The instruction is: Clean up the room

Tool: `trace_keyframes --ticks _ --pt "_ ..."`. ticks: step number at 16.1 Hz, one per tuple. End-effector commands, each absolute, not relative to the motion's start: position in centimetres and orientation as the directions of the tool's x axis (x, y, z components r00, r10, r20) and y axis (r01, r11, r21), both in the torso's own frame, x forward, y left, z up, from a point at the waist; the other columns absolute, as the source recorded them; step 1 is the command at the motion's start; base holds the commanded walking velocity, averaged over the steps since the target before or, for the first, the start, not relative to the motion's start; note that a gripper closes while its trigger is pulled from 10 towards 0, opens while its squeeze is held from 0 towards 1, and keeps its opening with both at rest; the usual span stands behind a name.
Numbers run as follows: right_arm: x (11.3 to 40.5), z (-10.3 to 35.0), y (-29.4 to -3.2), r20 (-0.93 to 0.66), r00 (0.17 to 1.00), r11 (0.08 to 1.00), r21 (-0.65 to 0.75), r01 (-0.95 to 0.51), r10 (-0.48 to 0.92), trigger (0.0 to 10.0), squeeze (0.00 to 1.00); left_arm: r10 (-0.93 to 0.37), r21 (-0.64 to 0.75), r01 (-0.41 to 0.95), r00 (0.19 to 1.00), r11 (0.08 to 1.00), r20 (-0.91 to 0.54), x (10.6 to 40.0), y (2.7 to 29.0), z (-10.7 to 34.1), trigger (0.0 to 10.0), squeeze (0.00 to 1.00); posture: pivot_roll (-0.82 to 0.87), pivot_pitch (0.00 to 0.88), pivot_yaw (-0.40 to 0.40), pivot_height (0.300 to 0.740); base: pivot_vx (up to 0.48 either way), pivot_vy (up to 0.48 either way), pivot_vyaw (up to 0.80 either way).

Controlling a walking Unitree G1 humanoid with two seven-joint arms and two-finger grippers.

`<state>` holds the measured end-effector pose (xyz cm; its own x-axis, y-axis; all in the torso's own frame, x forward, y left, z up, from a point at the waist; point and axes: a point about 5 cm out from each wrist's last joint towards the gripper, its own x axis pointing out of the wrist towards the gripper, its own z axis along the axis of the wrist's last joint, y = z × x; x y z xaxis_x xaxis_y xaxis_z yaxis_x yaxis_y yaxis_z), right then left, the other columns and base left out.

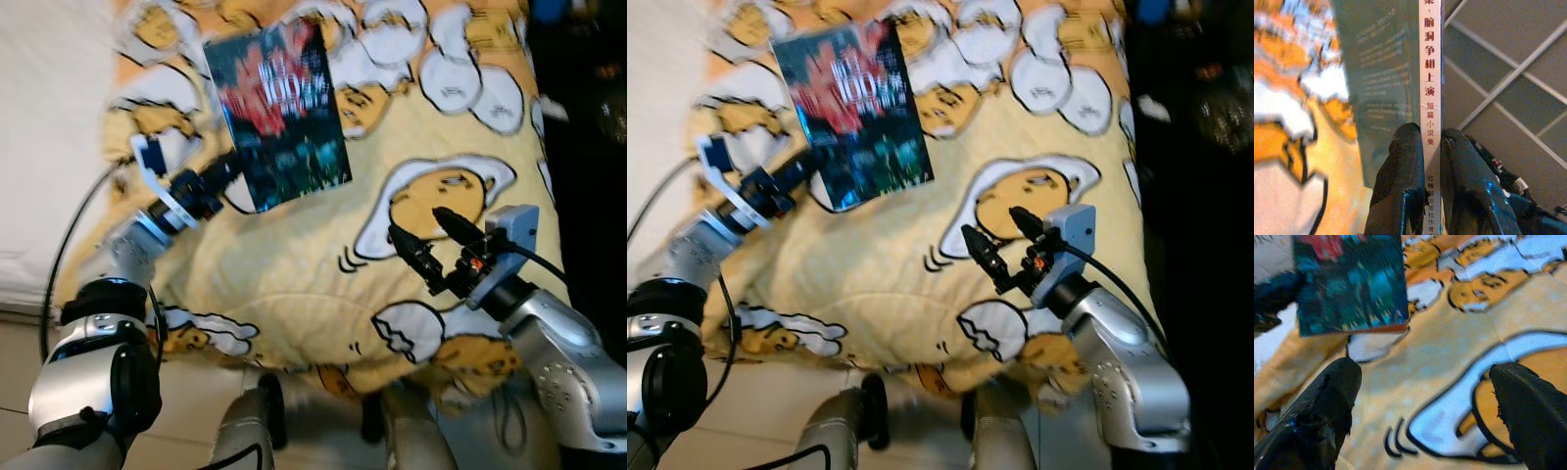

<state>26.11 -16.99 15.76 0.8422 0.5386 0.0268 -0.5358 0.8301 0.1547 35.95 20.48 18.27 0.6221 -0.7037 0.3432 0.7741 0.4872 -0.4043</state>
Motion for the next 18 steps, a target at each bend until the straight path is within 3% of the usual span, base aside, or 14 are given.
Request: trace_keyframes --ticks 1,3,4,7,11,14,18 --pt "26.4 15.8 -16.8 0.055 0.837 0.822 0.168 -0.545 0.544 10.0 0.0 -0.712 -0.36 0.8 0.595 0.48 0.373 35.4 21.3 19.2 0.0 0.0 -0.02 0.078 0.063 0.74 0.0 0.0 0.0" --pt "27.1 15.9 -16.2 0.075 0.822 0.804 0.179 -0.568 0.564 10.0 0.0 -0.715 -0.331 0.808 0.587 0.487 0.38 34.9 21.6 19.6 0.0 0.0 0.0 0.028 0.049 0.74 0.0 0.0 0.0" --pt "27.9 16.1 -15.7 0.108 0.804 0.78 0.197 -0.593 0.584 10.0 1.0 -0.72 -0.314 0.814 0.579 0.488 0.382 34.3 21.7 19.7 0.0 0.0 0.02 0.0 0.035 0.74 0.0 0.0 0.0" --pt "29.3 18.2 -15.6 0.251 0.735 0.675 0.291 -0.678 0.631 10.0 1.0 -0.751 -0.28 0.85 0.526 0.446 0.399 32.3 21.3 20.6 0.0 0.0 0.04 0.0 0.01 0.74 0.0 0.0 0.0" --pt "30.0 19.6 -15.3 0.305 0.645 0.584 0.273 -0.764 0.701 10.0 1.0 -0.776 -0.275 0.861 0.506 0.429 0.376 31.6 20.6 20.9 0.0 0.0 0.05 0.0 -0.002 0.74 0.0 0.0 0.0" --pt "30.0 19.9 -15.1 0.292 0.596 0.545 0.243 -0.803 0.748 10.0 1.0 -0.799 -0.286 0.873 0.48 0.395 0.361 30.9 20.1 21.1 0.0 0.0 0.05 0.0 -0.002 0.74 0.0 0.0 0.0" --pt "30.1 20.0 -15.1 0.28 0.573 0.532 0.214 -0.819 0.77 10.0 1.0 -0.85 -0.316 0.908 0.384 0.276 0.361 29.9 18.9 21.3 0.0 0.0 0.05 0.0 -0.002 0.74 0.0 0.0 0.0"
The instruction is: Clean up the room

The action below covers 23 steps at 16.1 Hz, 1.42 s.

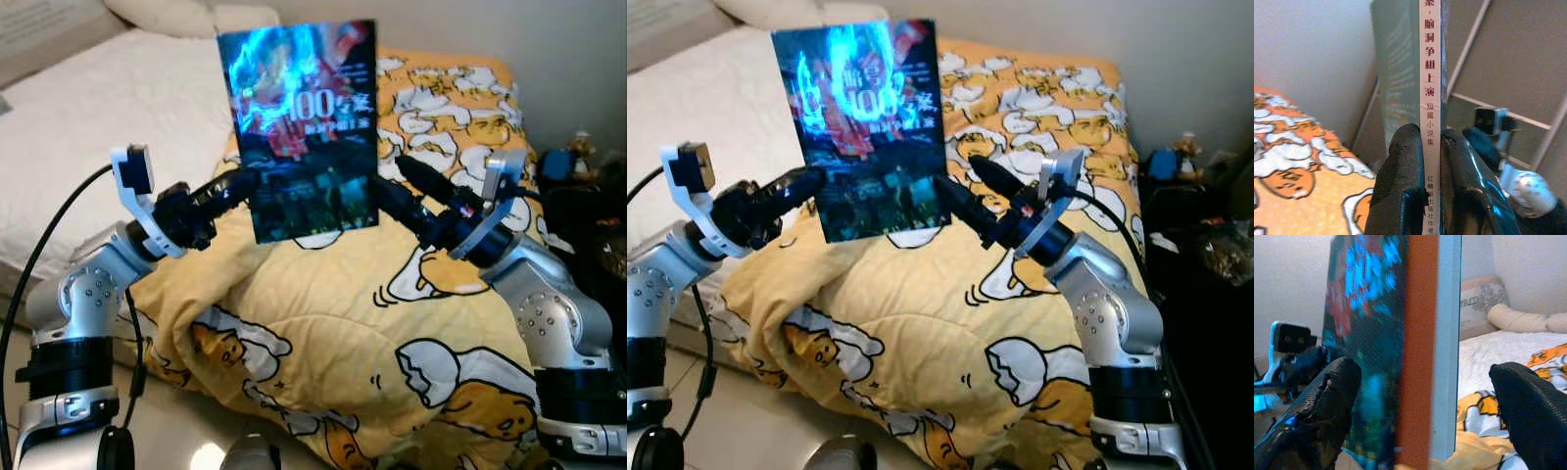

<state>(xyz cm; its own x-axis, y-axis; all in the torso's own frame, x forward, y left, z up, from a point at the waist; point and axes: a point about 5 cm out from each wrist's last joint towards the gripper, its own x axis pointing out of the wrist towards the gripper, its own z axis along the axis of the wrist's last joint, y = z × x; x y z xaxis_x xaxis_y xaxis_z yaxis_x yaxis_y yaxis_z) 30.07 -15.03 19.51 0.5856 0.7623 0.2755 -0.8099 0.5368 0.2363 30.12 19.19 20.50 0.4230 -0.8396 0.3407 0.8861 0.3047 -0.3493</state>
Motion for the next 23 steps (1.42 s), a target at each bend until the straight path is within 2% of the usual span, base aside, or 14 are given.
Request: trace_keyframes --ticks 1,7,8,14,15,18,20,22,23 --pt "30.0 20.0 -15.1 0.279 0.562 0.522 0.211 -0.827 0.778 10.0 1.0 -0.856 -0.322 0.911 0.369 0.257 0.362 29.8 18.8 21.4 0.0 0.0 0.05 0.0 -0.001 0.74 0.0 0.0 0.0" --pt "29.6 19.7 -14.7 0.239 0.496 0.443 0.242 -0.863 0.835 10.0 1.0 -0.893 -0.334 0.933 0.263 0.138 0.366 28.7 18.4 22.0 0.0 0.0 0.05 0.0 -0.002 0.74 0.0 0.0 0.0" --pt "29.6 19.6 -14.7 0.231 0.492 0.433 0.262 -0.862 0.839 10.0 0.0 -0.901 -0.333 0.935 0.244 0.121 0.359 28.6 18.5 22.0 0.0 0.0 0.05 0.0 -0.005 0.74 0.0 0.0 0.0" --pt "30.7 19.5 -16.8 0.243 0.566 0.473 0.351 -0.808 0.788 10.0 0.0 -0.902 -0.282 0.956 0.195 0.085 0.386 27.6 20.1 23.2 0.0 0.0 0.05 0.0 -0.018 0.74 0.0 0.0 0.0" --pt "30.5 19.5 -16.8 0.249 0.54 0.443 0.354 -0.824 0.804 10.0 0.0 -0.904 -0.28 0.957 0.18 0.071 0.388 27.4 20.1 23.3 0.0 0.0 0.05 0.0 -0.021 0.74 0.0 0.0 0.0" --pt "29.5 20.0 -16.3 0.335 0.428 0.279 0.409 -0.869 0.84 10.0 0.0 -0.904 -0.283 0.957 0.174 0.062 0.389 27.6 19.9 23.2 0.0 0.0 0.05 0.0 -0.026 0.74 0.0 0.0 0.0" --pt "29.6 20.5 -16.7 0.408 0.429 0.22 0.466 -0.857 0.806 10.0 0.0 -0.88 -0.291 0.954 0.194 0.067 0.433 27.9 20.2 23.4 0.0 0.0 0.05 0.0 -0.026 0.74 0.0 0.0 0.0" --pt "29.7 20.6 -17.0 0.481 0.448 0.156 0.532 -0.833 0.754 10.0 0.0 -0.85 -0.294 0.955 0.182 0.034 0.494 27.8 20.6 23.8 0.0 0.0 0.05 0.0 -0.023 0.74 0.0 0.0 0.0" --pt "29.6 20.3 -16.5 0.481 0.449 0.14 0.55 -0.823 0.753 10.0 0.24 -0.845 -0.303 0.953 0.182 0.025 0.504 27.7 20.7 23.7 0.0 0.0 0.05 0.0 -0.021 0.74 0.0 0.0 0.0"
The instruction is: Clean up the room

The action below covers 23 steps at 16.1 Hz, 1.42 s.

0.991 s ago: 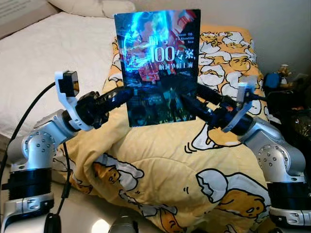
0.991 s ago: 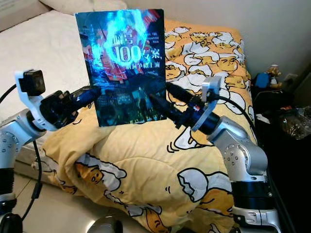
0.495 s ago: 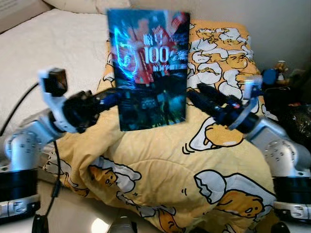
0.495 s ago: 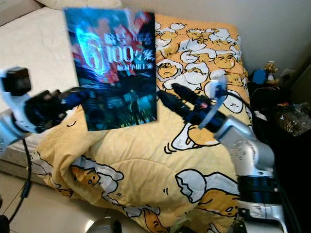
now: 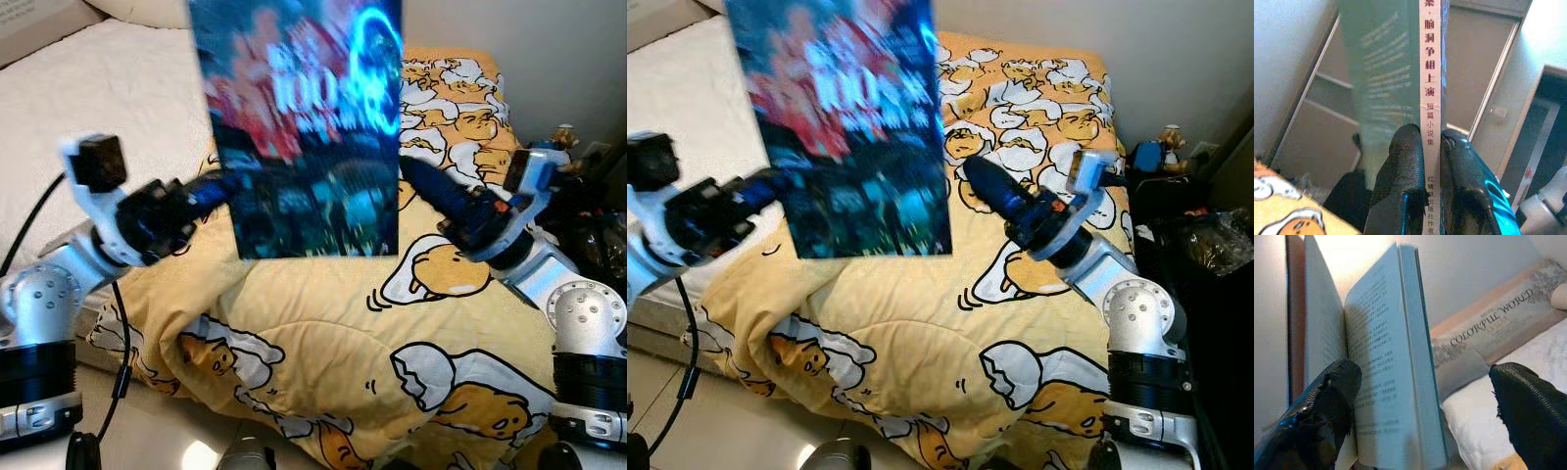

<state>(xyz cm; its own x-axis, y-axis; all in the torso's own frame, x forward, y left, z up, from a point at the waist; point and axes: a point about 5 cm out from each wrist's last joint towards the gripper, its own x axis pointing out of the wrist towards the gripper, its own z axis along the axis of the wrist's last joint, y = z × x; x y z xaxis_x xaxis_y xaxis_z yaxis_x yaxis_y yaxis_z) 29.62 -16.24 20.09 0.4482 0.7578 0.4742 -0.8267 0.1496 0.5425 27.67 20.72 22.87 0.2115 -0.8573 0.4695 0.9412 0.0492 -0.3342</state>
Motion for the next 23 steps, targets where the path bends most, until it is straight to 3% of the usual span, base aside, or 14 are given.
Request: trace_keyframes --ticks 1,5,6,12,15,22,23 --pt "29.5 19.9 -15.6 0.462 0.447 0.144 0.554 -0.82 0.766 10.0 1.0 -0.841 -0.314 0.949 0.18 0.014 0.51 27.6 20.7 23.5 0.0 0.0 0.05 0.0 -0.02 0.74 0.0 0.0 0.0" --pt "30.2 19.4 -13.7 0.448 0.484 0.143 0.606 -0.782 0.752 10.0 1.0 -0.812 -0.357 0.933 0.185 -0.031 0.553 27.5 20.4 22.8 0.0 0.0 0.06 0.0 -0.027 0.74 0.0 0.0 0.0" --pt "30.1 19.8 -13.4 0.479 0.471 0.096 0.618 -0.78 0.741 10.0 1.0 -0.795 -0.379 0.925 0.213 -0.023 0.568 27.6 20.7 22.4 0.0 0.0 0.06 0.0 -0.03 0.74 0.0 0.0 0.0" --pt "29.1 21.0 -12.9 0.558 0.401 -0.011 0.593 -0.805 0.726 10.0 1.0 -0.81 -0.466 0.878 0.351 0.11 0.47 28.5 21.7 20.4 0.0 0.0 0.06 0.0 -0.031 0.74 0.0 0.0 0.0" --pt "28.9 21.0 -12.7 0.526 0.387 0.017 0.576 -0.817 0.757 10.0 1.0 -0.824 -0.466 0.873 0.365 0.141 0.434 28.8 21.4 20.2 0.0 0.0 0.06 0.0 -0.028 0.74 0.0 0.0 0.0" --pt "29.2 19.4 -11.0 0.331 0.405 0.204 0.502 -0.84 0.852 10.0 1.0 -0.846 -0.43 0.895 0.321 0.123 0.426 28.8 20.4 20.8 0.0 0.0 0.06 0.0 -0.027 0.74 0.0 0.0 0.0" --pt "29.6 19.0 -10.9 0.295 0.433 0.256 0.485 -0.836 0.852 10.0 0.68 -0.854 -0.423 0.898 0.308 0.116 0.419 28.6 20.4 20.9 0.0 0.0 0.06 0.0 -0.027 0.74 0.0 0.0 0.0"
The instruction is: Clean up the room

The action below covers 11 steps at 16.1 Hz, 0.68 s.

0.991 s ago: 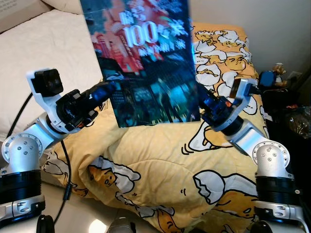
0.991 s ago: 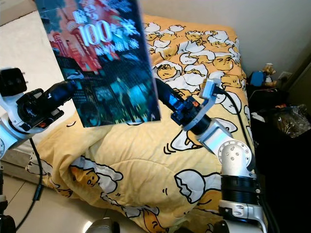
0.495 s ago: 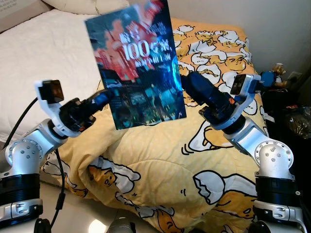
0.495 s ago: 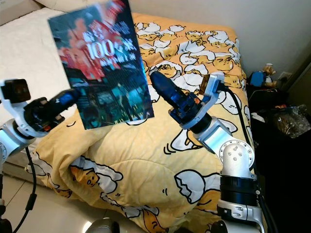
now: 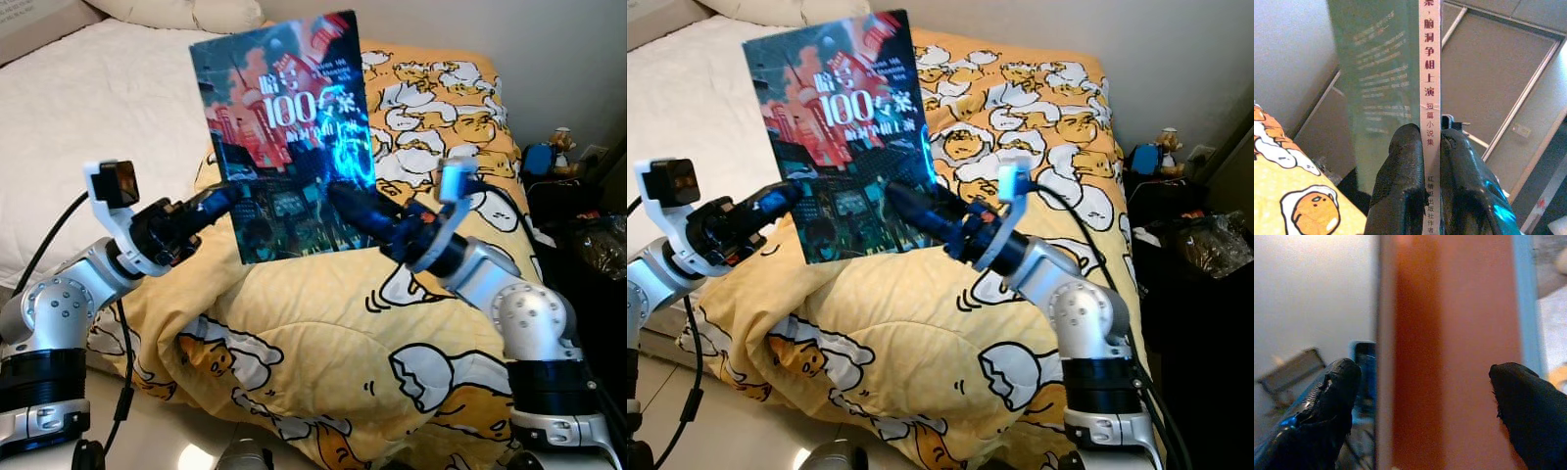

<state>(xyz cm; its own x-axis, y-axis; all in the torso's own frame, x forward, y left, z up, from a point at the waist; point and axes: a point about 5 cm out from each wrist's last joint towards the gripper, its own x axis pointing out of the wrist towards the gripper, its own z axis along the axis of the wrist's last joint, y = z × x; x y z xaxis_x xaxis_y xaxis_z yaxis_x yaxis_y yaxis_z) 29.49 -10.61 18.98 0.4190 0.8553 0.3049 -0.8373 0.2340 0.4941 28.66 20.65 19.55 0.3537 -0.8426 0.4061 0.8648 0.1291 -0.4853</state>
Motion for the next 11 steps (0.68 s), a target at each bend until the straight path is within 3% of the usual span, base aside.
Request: trace_keyframes --ticks 1,4,6,7,10,11 --pt "29.92 18.81 -10.96 0.269 0.462 0.304 0.468 -0.83 0.845 10.0 0.0 -0.859 -0.418 0.902 0.294 0.106 0.418 28.45 20.29 20.91 0.0 0.0 0.06 0.0 -0.027 0.74 0.0 0.0 0.0" --pt "30.59 18.59 -11.2 0.236 0.505 0.379 0.425 -0.822 0.83 10.0 0.0 -0.861 -0.406 0.911 0.265 0.077 0.433 28.11 20.26 21.23 0.0 0.0 0.06 0.0 -0.028 0.74 0.0 0.0 0.0" --pt "30.46 18.95 -11.18 0.254 0.46 0.344 0.393 -0.853 0.851 10.0 0.0 -0.861 -0.405 0.909 0.28 0.096 0.426 28.25 20.3 21.23 0.0 0.0 0.07 0.0 -0.029 0.74 0.0 0.0 0.0" --pt "30.38 19.01 -11.17 0.261 0.448 0.332 0.389 -0.859 0.855 4.7 0.0 -0.86 -0.406 0.908 0.288 0.105 0.422 28.32 20.31 21.17 0.0 0.0 0.07 0.0 -0.029 0.74 0.0 0.0 0.0" --pt "29.95 19.3 -11.25 0.301 0.408 0.279 0.391 -0.877 0.862 0.0 0.0 -0.849 -0.407 0.9 0.334 0.158 0.409 28.79 20.44 20.94 0.0 0.0 0.06 0.0 -0.031 0.74 0.0 0.0 0.0" --pt "29.84 19.43 -11.28 0.315 0.398 0.262 0.395 -0.881 0.862 0.0 0.0 -0.848 -0.407 0.897 0.346 0.173 0.401 28.91 20.45 20.86 0.0 0.0 0.06 0.0 -0.03 0.74 0.0 0.0 0.0"
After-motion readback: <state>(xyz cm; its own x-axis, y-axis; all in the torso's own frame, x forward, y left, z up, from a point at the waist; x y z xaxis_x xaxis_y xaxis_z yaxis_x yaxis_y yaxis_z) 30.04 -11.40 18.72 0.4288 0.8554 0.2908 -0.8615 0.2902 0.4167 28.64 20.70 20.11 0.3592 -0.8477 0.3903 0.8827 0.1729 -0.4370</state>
